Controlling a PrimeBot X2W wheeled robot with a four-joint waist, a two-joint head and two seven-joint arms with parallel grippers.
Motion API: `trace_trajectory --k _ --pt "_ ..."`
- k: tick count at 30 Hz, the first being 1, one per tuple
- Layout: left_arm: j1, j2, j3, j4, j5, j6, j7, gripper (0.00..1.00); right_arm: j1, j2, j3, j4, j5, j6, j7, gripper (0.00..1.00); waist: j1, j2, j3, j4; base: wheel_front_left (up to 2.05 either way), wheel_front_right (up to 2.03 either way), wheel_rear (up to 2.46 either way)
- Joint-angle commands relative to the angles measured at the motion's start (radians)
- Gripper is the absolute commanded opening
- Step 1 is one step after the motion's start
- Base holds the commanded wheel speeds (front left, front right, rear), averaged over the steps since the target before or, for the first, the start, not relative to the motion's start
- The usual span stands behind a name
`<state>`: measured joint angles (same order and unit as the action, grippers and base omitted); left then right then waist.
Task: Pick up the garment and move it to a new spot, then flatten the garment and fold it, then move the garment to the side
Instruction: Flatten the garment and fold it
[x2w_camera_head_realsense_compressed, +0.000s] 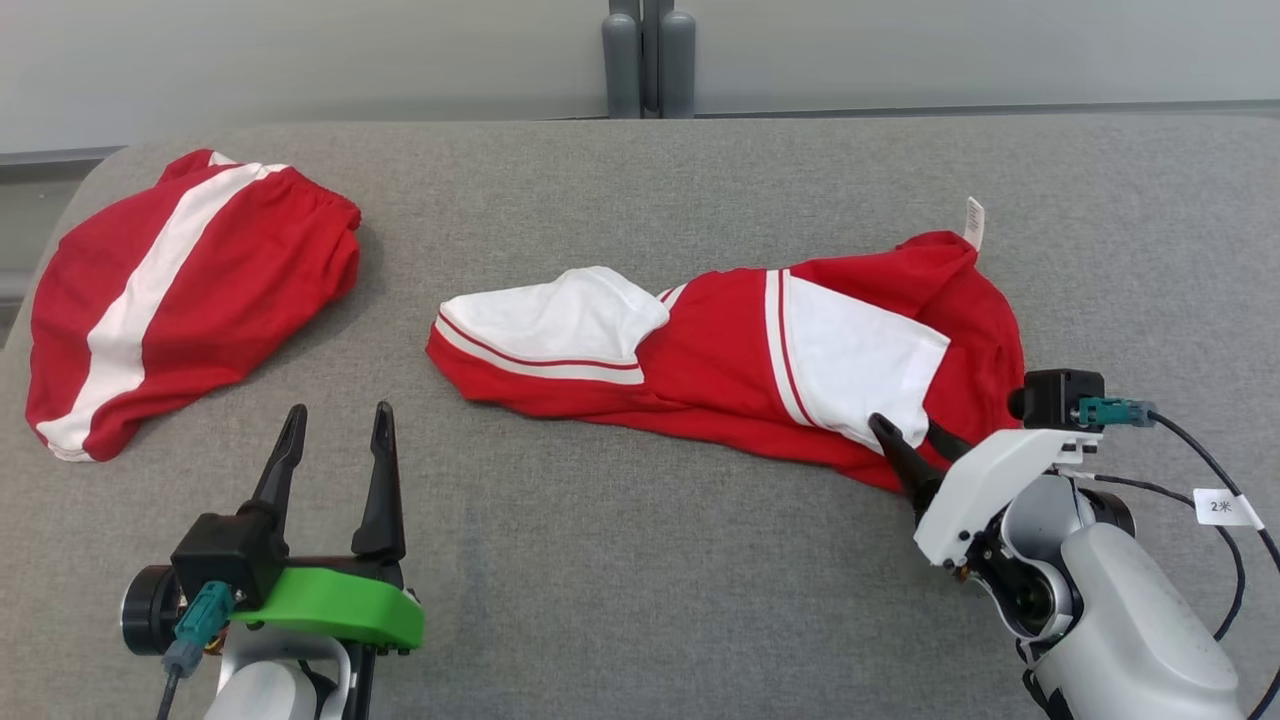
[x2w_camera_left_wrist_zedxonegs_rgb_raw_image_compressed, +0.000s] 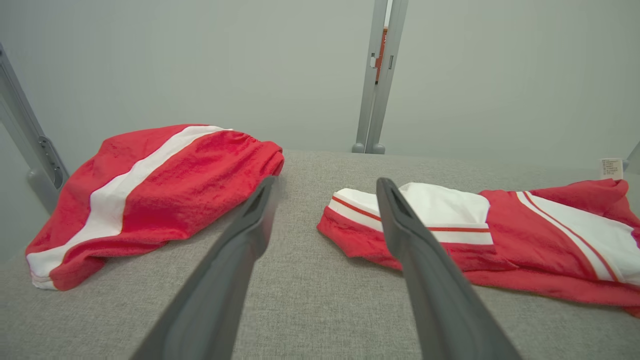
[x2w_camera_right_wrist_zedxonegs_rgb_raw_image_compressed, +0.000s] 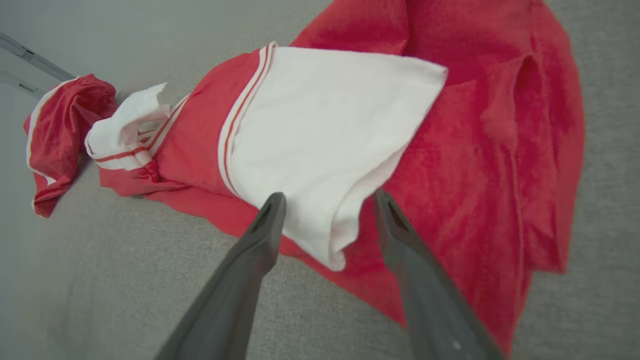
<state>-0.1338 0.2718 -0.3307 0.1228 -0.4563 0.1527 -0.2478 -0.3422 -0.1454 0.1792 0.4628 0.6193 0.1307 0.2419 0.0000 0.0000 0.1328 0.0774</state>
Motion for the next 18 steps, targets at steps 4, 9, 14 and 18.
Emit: trace_trajectory --k 4,9,14,18 --pt "-0.019 0.0 -0.006 0.009 -0.012 -0.004 -0.002 1.0 -0.011 -0.017 -0.002 -0.027 0.014 0.0 -0.058 0.0 0.0 0.0 0.008 0.023 0.0 0.0 0.0" --pt "-0.034 -0.024 -0.027 0.021 -0.013 -0.016 -0.004 1.0 -0.061 -0.059 0.006 -0.092 0.006 0.0 -0.094 0.0 0.0 0.0 0.024 0.071 0.0 0.0 0.0" --pt "-0.067 -0.062 -0.064 0.034 -0.002 -0.035 -0.009 1.0 -0.207 -0.142 0.054 -0.121 -0.003 0.0 -0.05 0.0 0.0 0.0 0.065 0.156 0.0 0.0 0.0" --pt "-0.098 -0.103 -0.092 0.056 0.006 -0.056 -0.011 1.0 -0.37 -0.226 0.111 -0.076 0.029 0.0 0.0 0.0 0.0 0.0 0.119 0.225 0.0 0.0 0.0"
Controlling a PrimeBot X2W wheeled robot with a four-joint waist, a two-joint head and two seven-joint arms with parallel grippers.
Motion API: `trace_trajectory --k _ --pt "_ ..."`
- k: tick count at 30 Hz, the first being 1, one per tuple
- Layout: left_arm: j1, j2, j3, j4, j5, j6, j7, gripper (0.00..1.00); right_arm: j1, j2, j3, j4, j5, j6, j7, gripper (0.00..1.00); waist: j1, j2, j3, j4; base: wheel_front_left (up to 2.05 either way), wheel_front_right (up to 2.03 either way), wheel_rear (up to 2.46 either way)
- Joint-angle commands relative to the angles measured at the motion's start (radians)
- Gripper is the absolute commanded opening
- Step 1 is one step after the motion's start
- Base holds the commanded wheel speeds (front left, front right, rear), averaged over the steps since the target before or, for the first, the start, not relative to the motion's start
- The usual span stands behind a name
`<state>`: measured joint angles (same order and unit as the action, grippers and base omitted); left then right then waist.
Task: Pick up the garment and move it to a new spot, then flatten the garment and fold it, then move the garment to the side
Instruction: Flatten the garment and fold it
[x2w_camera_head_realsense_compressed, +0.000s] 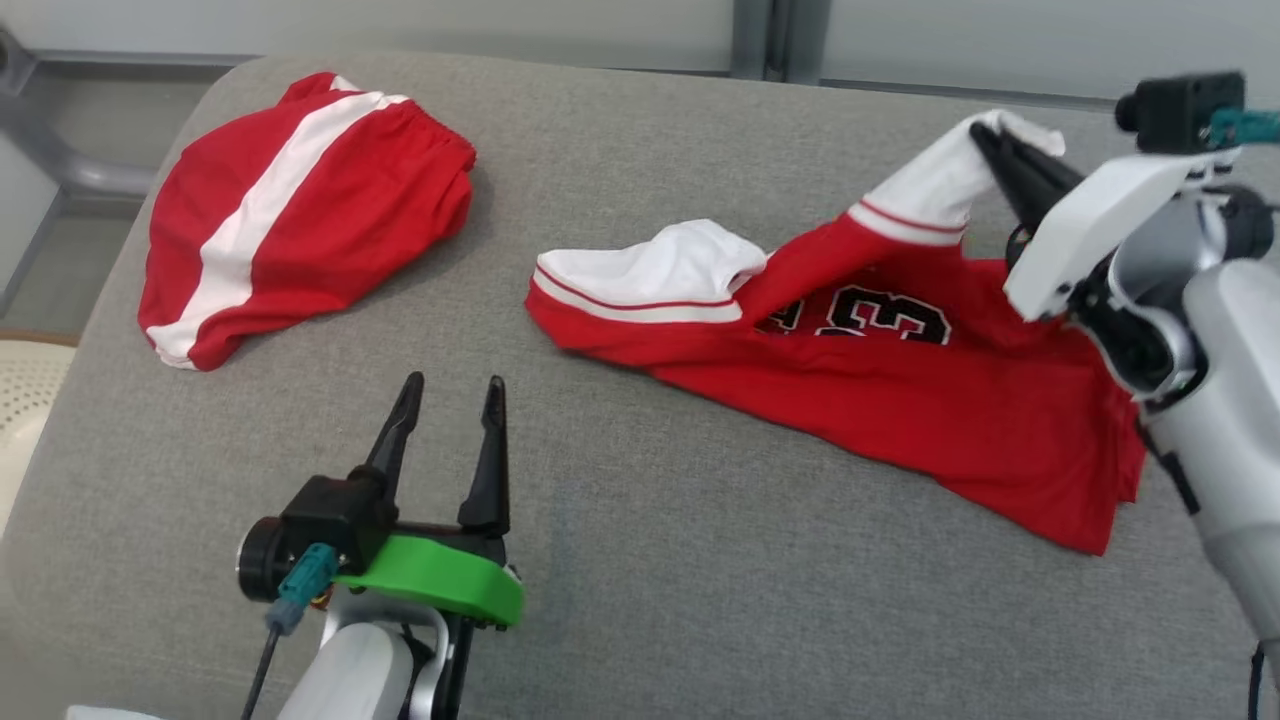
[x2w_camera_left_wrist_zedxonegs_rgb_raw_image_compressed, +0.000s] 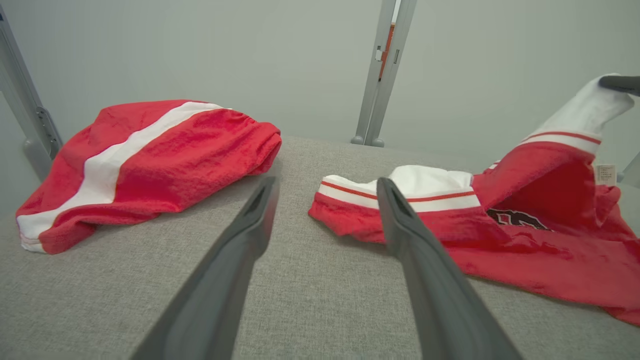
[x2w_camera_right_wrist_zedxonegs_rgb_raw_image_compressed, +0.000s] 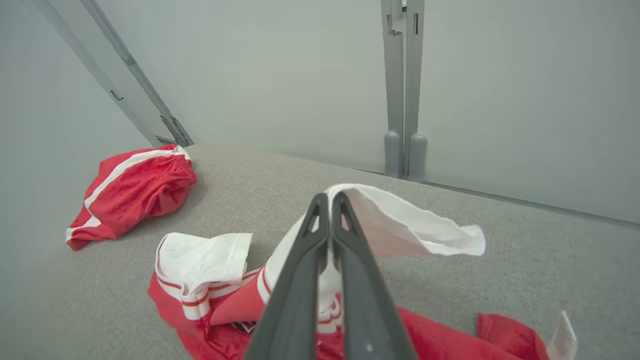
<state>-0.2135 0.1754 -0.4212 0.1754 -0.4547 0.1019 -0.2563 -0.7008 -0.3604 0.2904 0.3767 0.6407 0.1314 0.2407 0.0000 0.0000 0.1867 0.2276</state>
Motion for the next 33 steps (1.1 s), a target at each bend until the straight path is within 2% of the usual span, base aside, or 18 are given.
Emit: trace_trajectory --k 1,8,9,10,13,18,24,33 --pt "-0.027 -0.017 -0.009 0.01 0.007 -0.012 -0.004 1.0 -0.047 -0.026 0.008 0.027 0.02 -0.001 0.007 0.0 0.0 0.0 0.078 0.092 0.0 0.0 0.0" --pt "-0.075 -0.085 -0.035 0.064 0.019 -0.047 -0.009 1.0 -0.276 -0.09 0.122 0.208 0.075 -0.001 -0.056 0.0 0.0 0.0 0.135 0.18 0.0 0.0 0.0" --pt "-0.079 -0.089 -0.035 0.067 0.022 -0.05 -0.009 1.0 -0.296 -0.095 0.14 0.237 0.07 -0.001 -0.072 0.12 0.0 0.0 0.137 0.185 0.0 0.0 0.0" --pt "-0.08 -0.094 -0.033 0.07 0.026 -0.052 -0.01 1.0 -0.318 -0.098 0.163 0.274 0.062 -0.001 -0.095 1.0 0.0 0.0 0.138 0.188 0.0 0.0 0.0" --pt "-0.087 -0.103 -0.028 0.077 0.036 -0.061 -0.009 1.0 -0.353 -0.094 0.215 0.351 0.046 -0.001 -0.148 1.0 0.0 0.0 0.133 0.186 0.0 0.0 0.0" --pt "-0.073 -0.099 0.003 0.086 0.06 -0.067 -0.009 1.0 -0.36 -0.069 0.289 0.415 0.057 -0.001 -0.271 1.0 0.0 0.0 0.096 0.13 0.0 0.0 0.0" --pt "-0.038 -0.053 0.053 0.088 0.066 -0.061 -0.008 1.0 -0.276 -0.067 0.349 0.366 0.111 -0.001 -0.365 1.0 0.0 0.0 0.029 0.009 0.0 0.0 0.0" --pt "-0.004 0.019 0.1 0.059 0.052 -0.043 0.008 1.0 -0.055 -0.11 0.292 0.221 0.184 -0.001 -0.476 1.0 0.0 0.0 -0.05 -0.158 0.0 0.0 0.0"
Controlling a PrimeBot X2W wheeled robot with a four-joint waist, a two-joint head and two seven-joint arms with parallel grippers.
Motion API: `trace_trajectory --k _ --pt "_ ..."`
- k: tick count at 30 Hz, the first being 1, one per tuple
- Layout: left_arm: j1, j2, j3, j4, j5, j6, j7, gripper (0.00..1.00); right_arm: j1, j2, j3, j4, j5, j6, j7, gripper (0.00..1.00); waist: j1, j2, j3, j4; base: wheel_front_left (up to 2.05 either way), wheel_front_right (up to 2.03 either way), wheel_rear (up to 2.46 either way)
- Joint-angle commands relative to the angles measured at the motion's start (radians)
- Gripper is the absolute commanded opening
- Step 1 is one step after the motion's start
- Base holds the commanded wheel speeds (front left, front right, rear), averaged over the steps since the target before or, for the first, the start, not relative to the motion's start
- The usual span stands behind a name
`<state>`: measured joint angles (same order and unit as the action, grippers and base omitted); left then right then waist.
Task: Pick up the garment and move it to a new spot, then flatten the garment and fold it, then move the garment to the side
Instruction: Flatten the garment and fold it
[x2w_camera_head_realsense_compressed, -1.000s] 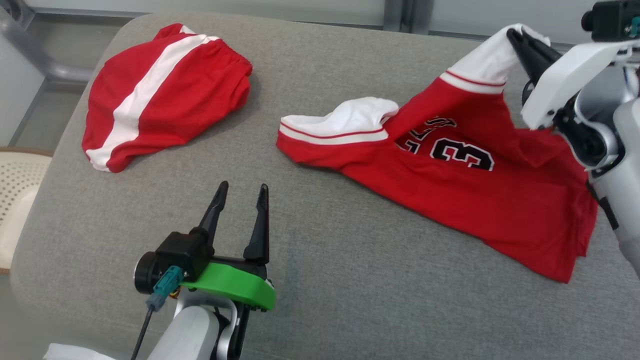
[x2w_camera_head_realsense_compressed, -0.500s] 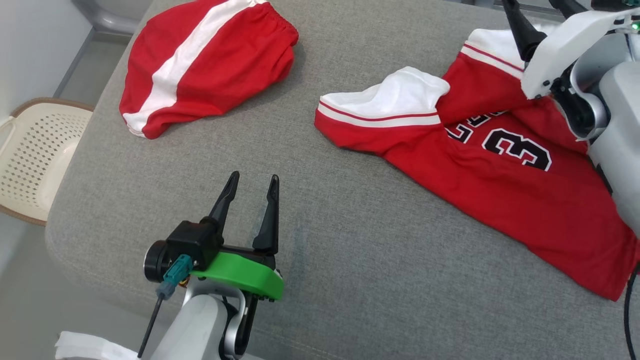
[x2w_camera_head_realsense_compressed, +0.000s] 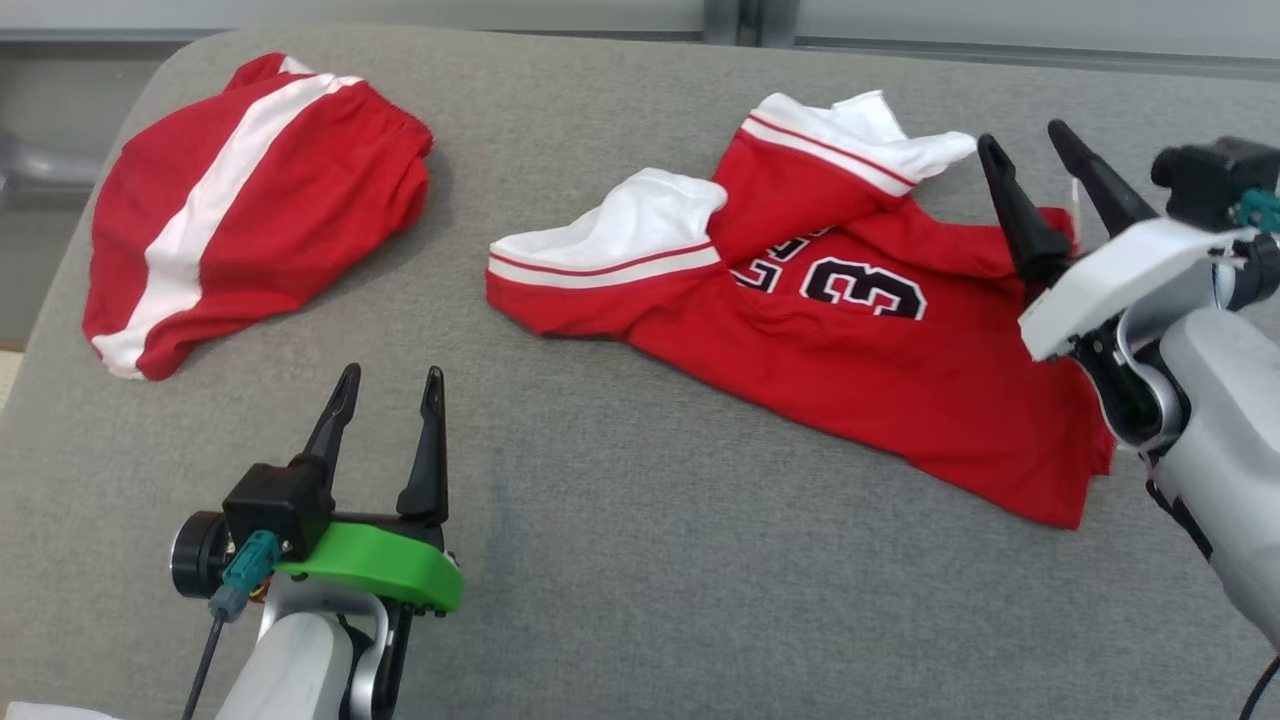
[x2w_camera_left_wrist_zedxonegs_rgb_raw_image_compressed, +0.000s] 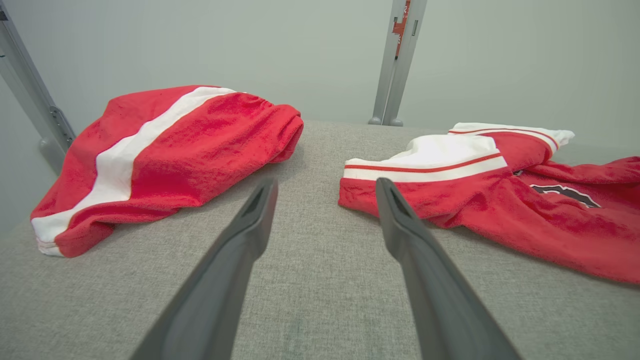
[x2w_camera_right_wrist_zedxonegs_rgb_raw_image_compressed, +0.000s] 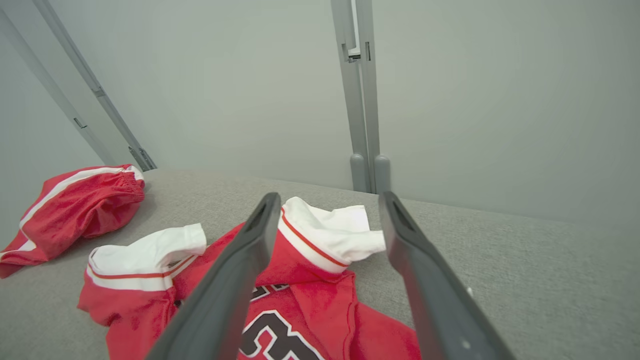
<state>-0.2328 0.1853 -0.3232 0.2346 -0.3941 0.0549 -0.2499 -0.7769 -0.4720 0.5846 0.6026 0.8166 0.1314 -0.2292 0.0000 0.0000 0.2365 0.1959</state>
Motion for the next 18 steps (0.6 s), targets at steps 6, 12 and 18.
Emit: trace_trajectory --k 6,12,18 --pt "0.048 0.035 0.013 -0.034 -0.017 0.019 0.035 1.0 0.253 0.008 -0.131 -0.117 -0.012 -0.001 -0.033 1.0 0.0 0.0 -0.137 -0.204 0.0 0.0 0.0" --pt "0.064 0.051 0.014 -0.07 -0.02 0.032 0.064 1.0 0.429 0.078 -0.278 -0.225 -0.062 -0.001 -0.036 1.0 0.0 0.0 -0.146 -0.246 0.0 0.0 0.0" --pt "0.068 0.064 0.014 -0.082 -0.027 0.033 0.087 1.0 0.515 0.135 -0.351 -0.302 -0.136 -0.001 -0.025 1.0 0.0 0.0 -0.15 -0.261 0.0 0.0 0.0"
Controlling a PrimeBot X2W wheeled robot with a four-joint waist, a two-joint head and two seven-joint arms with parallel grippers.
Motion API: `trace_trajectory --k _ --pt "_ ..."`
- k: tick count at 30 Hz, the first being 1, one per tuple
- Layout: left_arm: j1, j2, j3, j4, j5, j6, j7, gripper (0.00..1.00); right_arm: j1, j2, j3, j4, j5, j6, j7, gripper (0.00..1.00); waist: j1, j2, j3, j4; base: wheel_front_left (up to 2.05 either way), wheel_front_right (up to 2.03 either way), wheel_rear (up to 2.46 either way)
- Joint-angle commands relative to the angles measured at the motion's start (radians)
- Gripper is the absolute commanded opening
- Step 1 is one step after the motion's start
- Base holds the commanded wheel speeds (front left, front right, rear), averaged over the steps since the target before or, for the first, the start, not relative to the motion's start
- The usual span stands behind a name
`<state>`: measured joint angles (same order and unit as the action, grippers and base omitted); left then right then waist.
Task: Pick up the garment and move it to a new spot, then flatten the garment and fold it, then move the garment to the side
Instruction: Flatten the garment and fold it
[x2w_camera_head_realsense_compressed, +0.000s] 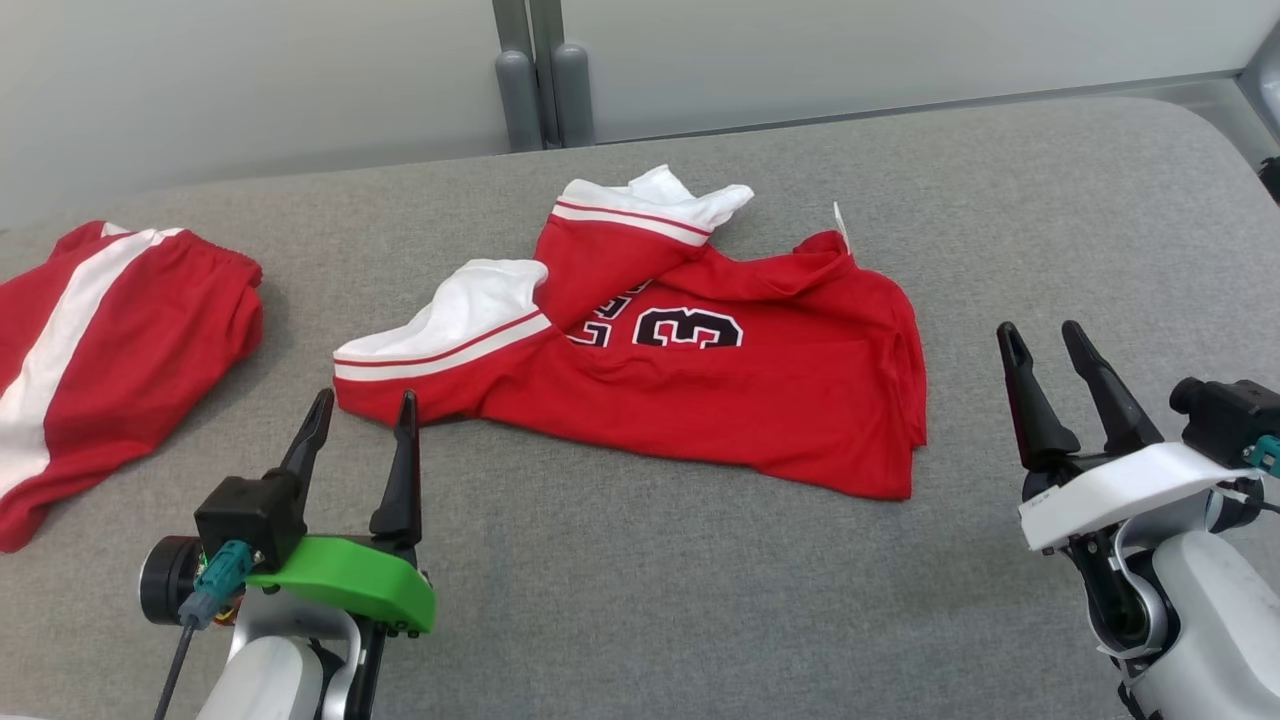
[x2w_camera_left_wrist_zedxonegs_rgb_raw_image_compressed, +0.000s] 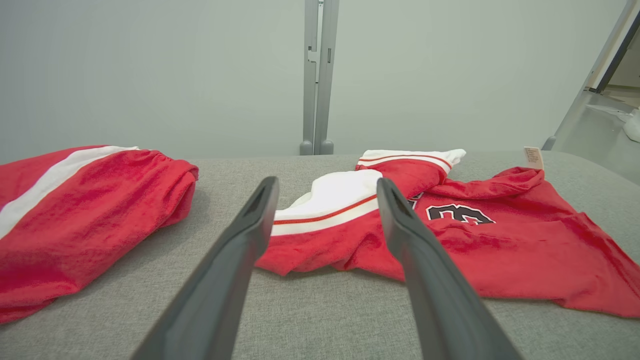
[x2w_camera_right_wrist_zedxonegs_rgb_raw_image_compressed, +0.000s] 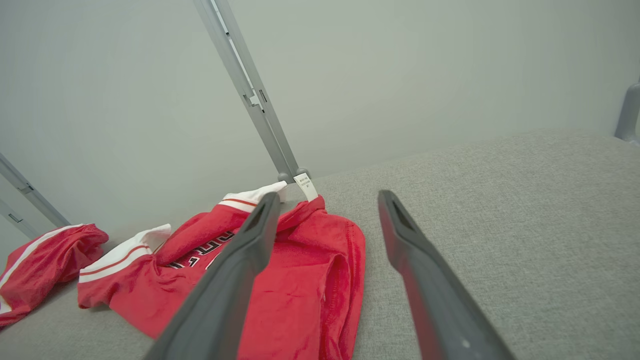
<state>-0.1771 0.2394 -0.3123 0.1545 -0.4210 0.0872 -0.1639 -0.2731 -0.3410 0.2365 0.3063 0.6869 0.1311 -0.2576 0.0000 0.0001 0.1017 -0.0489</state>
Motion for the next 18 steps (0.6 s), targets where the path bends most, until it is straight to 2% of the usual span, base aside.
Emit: trace_trajectory --k 1,5,13,18 --pt "0.012 0.012 0.003 -0.001 -0.003 0.001 0.008 1.0 0.018 0.011 -0.01 -0.015 -0.015 -0.001 0.009 1.0 0.0 -0.0001 -0.015 -0.018 0.0 0.0 0.0" --pt "-0.045 0.041 0.0 0.015 -0.015 -0.018 0.083 1.0 0.035 0.04 -0.032 -0.058 -0.049 -0.001 0.04 1.0 0.0 -0.0001 -0.005 -0.029 0.0 0.0 0.0" --pt "-0.296 0.154 -0.004 0.093 -0.099 -0.119 0.462 1.0 0.015 0.085 -0.05 -0.131 -0.096 -0.001 0.077 1.0 0.0 -0.0001 0.067 -0.102 0.0 0.0 0.0" --pt "-0.429 0.209 -0.003 0.185 -0.151 -0.169 0.622 1.0 -0.002 0.11 -0.044 -0.143 -0.105 -0.001 0.071 1.0 0.0 -0.0001 0.119 -0.168 0.0 0.0 0.0"
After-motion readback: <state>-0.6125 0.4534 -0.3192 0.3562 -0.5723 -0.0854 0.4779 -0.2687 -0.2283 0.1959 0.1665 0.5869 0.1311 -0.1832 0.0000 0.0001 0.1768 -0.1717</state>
